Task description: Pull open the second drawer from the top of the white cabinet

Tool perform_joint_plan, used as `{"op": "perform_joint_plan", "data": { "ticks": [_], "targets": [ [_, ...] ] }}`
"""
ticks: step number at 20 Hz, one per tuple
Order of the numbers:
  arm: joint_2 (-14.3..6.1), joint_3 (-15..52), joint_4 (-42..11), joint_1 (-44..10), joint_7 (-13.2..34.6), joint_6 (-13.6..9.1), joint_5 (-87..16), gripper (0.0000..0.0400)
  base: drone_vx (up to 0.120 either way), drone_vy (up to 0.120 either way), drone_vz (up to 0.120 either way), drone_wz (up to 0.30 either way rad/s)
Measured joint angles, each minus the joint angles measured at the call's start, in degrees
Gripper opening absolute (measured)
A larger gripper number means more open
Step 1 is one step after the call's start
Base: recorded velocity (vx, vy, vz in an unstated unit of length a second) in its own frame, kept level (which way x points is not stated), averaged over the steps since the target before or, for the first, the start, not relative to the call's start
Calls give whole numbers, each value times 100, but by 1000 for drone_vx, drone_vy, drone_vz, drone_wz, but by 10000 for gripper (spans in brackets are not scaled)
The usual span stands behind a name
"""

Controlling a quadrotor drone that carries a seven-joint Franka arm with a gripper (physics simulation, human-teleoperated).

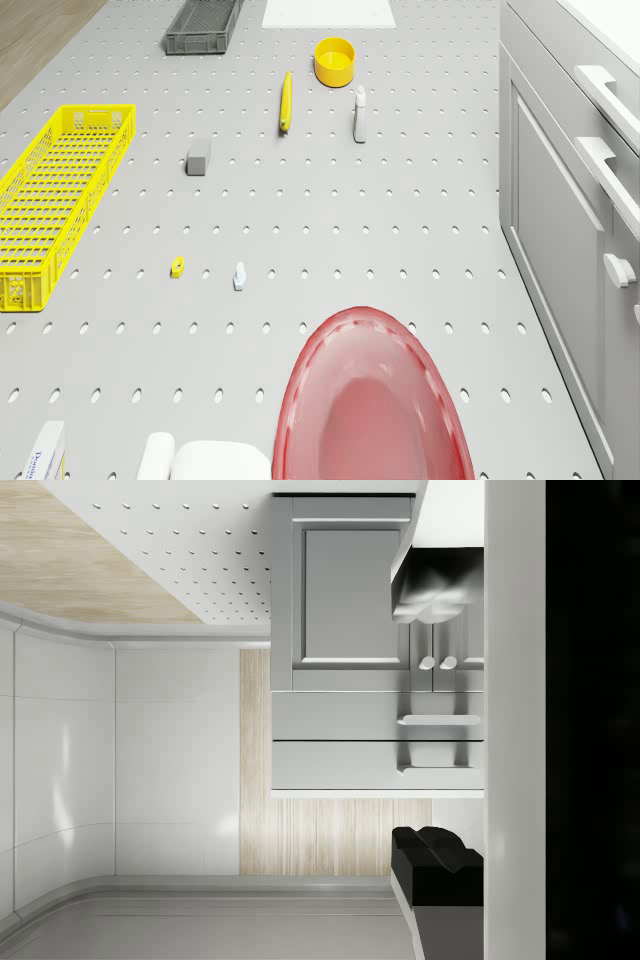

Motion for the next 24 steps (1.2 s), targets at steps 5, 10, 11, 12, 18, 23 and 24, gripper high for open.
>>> {"op": "perform_joint_plan", "data": {
  "ticks": [5, 10, 11, 12, 18, 23, 24],
  "targets": [
    [-68, -19, -9, 61, 46, 58, -55, 300, 120, -112, 0, 0],
    [-130, -36, -17, 117, 88, 111, -106, 300, 120, 0, 0, 0],
    [-142, -39, -18, 128, 97, 121, -116, 300, 120, -40, 0, 0],
    [-154, -42, -20, 138, 105, 131, -125, 300, 120, -120, 0, 0],
    [-220, -59, -28, 197, 150, 186, -180, 300, 120, -73, 0, 0],
    [-271, -72, -35, 240, 185, 228, -222, 300, 120, 0, 0, 0],
    [-280, -74, -36, 249, 192, 236, -230, 300, 120, 0, 0, 0]
  ]
}}
